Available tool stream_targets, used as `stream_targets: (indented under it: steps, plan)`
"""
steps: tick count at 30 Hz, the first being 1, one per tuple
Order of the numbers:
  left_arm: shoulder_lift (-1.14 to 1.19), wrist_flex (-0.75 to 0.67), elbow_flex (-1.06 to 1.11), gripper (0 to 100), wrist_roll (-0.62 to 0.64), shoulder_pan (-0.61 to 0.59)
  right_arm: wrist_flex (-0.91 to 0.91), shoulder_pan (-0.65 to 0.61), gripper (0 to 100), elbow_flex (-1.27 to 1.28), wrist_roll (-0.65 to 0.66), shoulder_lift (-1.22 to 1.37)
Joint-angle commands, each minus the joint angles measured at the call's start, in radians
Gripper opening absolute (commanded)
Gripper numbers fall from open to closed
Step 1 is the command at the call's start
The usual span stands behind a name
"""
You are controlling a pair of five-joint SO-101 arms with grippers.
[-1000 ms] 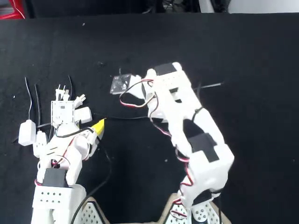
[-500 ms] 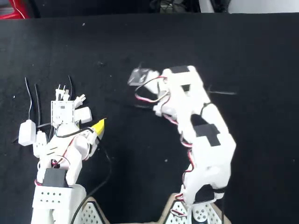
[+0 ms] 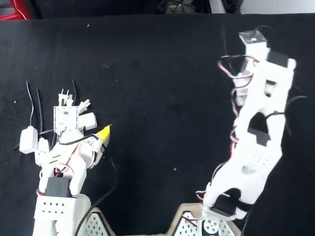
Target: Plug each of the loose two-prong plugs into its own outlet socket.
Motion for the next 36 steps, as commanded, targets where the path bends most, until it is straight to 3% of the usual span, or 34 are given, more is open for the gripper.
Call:
stream_targets:
  steps: [1,6,10,17,25,30,32,36]
  plan:
    - [-0.012,0.000,-0.030,26,-0.009,-0.015,0.167,0.074,1.1,-0.401,0.012,0.142]
    - [-0.012,0.000,-0.016,26,-0.009,-0.015,0.258,0.180,1.0,-0.803,0.021,0.410]
    - [-0.012,0.000,-0.010,26,-0.009,-0.015,0.242,0.238,1.0,-0.944,0.063,0.573]
    - [-0.012,0.000,-0.008,26,-0.009,-0.015,0.235,0.270,1.1,-0.961,0.109,0.641]
    - [-0.012,0.000,-0.007,26,-0.009,-0.015,0.009,0.269,1.1,-0.931,0.160,0.647]
    - [-0.012,0.000,0.001,26,-0.009,-0.015,-0.006,0.244,1.2,-0.865,0.167,0.645]
    - [-0.012,0.000,0.001,26,-0.009,-0.015,-0.011,0.236,4.2,-0.852,0.164,0.645]
    - [-0.012,0.000,0.001,26,-0.009,-0.015,-0.025,0.230,21.9,-0.866,0.144,0.639]
